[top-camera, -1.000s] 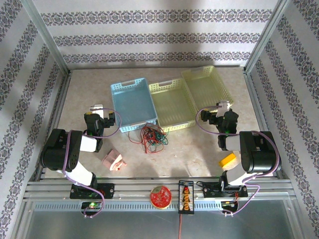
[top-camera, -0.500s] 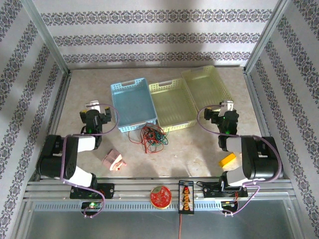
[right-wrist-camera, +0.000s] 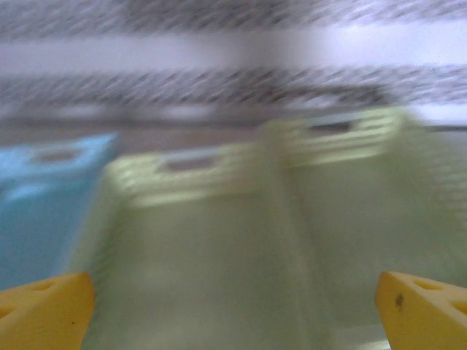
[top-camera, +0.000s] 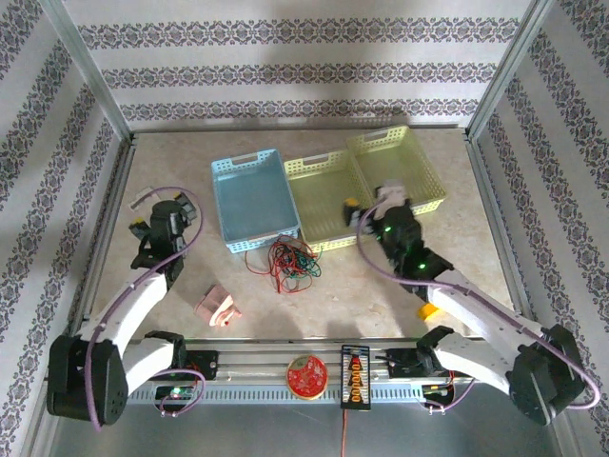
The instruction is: Untangle the cables
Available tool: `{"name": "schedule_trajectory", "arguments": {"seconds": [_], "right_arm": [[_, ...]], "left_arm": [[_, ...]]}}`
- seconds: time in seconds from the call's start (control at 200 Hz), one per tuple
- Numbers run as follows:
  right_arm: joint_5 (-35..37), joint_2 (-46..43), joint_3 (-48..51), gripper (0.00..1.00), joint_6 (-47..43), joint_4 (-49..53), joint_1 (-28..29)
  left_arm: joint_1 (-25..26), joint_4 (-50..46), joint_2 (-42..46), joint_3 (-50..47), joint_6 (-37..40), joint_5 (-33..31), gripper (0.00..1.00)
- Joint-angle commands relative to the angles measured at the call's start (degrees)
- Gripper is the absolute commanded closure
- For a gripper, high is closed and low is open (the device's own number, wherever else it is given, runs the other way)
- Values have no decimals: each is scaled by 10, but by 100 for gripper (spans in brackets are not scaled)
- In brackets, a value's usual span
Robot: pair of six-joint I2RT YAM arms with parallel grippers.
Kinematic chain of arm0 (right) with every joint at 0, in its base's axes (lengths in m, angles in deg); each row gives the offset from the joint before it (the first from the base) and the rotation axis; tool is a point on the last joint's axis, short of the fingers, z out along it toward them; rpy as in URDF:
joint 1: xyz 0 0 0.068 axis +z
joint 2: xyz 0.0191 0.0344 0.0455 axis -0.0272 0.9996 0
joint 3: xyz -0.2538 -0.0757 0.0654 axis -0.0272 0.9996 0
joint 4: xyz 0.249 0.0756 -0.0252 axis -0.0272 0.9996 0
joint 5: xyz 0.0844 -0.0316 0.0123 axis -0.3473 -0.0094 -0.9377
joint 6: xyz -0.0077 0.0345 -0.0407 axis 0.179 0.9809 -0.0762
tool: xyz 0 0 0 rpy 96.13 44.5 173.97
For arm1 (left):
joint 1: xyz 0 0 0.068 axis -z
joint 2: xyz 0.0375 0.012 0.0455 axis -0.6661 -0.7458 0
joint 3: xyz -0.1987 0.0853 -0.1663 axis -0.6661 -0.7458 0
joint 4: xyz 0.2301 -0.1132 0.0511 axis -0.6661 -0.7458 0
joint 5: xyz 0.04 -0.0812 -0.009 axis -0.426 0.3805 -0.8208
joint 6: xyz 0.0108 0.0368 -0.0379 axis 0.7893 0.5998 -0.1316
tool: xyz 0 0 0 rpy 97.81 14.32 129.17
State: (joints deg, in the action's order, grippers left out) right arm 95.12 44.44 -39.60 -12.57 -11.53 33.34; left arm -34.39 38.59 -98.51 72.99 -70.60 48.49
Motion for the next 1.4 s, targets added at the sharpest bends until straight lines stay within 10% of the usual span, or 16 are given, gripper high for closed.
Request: {"name": "schedule_trajectory", "arguments": {"seconds": [0.0, 0.18, 0.35, 0.735, 1.394], "right_arm": [[-56, 23, -8, 2, 49, 121, 81], [-94, 109, -20, 9, 70, 110, 155], [-131, 163, -65, 40, 73, 120, 144], [-180, 226, -111, 59, 96, 113, 99], [-278, 264, -124, 67, 115, 112, 80]], "left_arm": [[97, -120, 17, -13, -104, 60, 1], [276, -117, -38, 5, -148, 73, 1], [366, -67, -58, 14, -108, 72, 1], [380, -86, -150, 79, 7, 190, 1], [386, -114, -186, 80, -14, 170, 1]]}}
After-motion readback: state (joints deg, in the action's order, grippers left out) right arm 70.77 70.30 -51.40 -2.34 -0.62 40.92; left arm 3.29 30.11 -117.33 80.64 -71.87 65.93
